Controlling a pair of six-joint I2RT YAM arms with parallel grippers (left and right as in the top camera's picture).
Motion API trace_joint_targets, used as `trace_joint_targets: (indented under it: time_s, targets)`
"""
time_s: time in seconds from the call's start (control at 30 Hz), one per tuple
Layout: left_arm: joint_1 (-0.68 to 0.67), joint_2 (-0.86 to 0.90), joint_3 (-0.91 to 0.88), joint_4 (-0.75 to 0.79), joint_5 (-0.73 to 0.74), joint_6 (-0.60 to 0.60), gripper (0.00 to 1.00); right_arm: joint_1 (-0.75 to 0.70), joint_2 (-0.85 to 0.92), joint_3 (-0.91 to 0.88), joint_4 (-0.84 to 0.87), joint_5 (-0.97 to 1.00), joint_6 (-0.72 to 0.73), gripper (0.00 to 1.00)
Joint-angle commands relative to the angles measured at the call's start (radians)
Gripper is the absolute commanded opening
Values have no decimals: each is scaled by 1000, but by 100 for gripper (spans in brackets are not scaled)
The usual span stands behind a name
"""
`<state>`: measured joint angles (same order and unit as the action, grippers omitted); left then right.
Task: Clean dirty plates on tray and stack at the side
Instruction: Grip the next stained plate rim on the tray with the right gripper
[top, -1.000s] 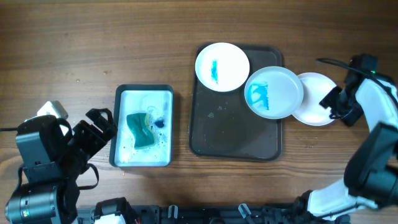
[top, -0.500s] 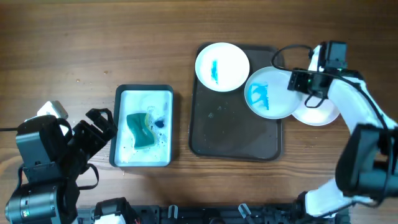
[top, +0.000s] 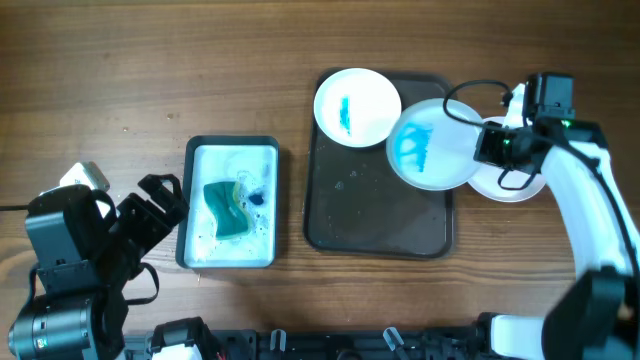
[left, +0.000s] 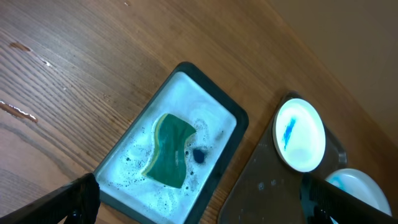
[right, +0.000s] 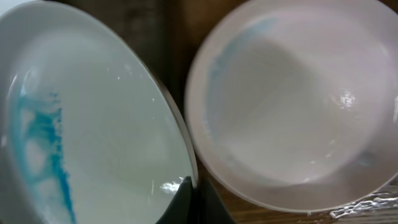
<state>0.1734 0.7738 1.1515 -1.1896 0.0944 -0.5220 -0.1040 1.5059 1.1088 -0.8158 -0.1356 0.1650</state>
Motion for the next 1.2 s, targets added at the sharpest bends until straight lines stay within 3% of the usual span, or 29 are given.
trace_joint_targets:
  time_s: [0.0, 0.1, 0.2, 0.33, 0.37, 0.4, 0.43, 0.57, 0.7, 0.83, 0.9, 0.93, 1.07, 1.17]
  targets:
    - [8, -1, 19, 3, -17, -9, 100, 122, -69, -17, -102, -97, 28, 4]
    - [8, -1, 19, 3, -17, -10, 100, 247, -66, -130, -84, -59, 161, 4]
    - [8, -1, 19, 3, -17, -10, 100, 311, -62, -319, 125, 6, 283, 4]
    - [8, -1, 19, 21, -16, -10, 100, 314, -59, -493, 391, 1, 277, 4]
    - [8, -1, 19, 39, -10, -10, 100, 314, -60, -492, 402, 2, 238, 13]
    - [8, -1, 19, 47, 8, -10, 100, 314, -64, -480, 396, -3, 199, 41]
    - [8, -1, 19, 63, 47, -8, 100, 314, -71, -462, 372, -3, 196, 45]
    - [0, 55, 18, 58, 247, 89, 100, 314, -142, -352, 248, -2, 148, 40]
    - [-60, 193, 18, -45, 246, 202, 100, 314, -256, -261, 153, -3, 149, 38]
    - [-73, 333, 13, -71, 246, 195, 100, 314, -377, -237, 113, -23, 149, 38]
    - [-84, 409, 0, -79, 245, 139, 89, 314, -413, -237, 99, -30, 152, 38]
    - [-94, 443, -11, -80, 240, 126, 76, 314, -425, -237, 95, -30, 153, 38]
    - [-174, 585, -97, -45, 174, 53, 51, 314, -427, -237, 93, -30, 181, 41]
    - [-265, 685, -170, 38, 135, 15, 49, 314, -411, -237, 92, -31, 185, 41]
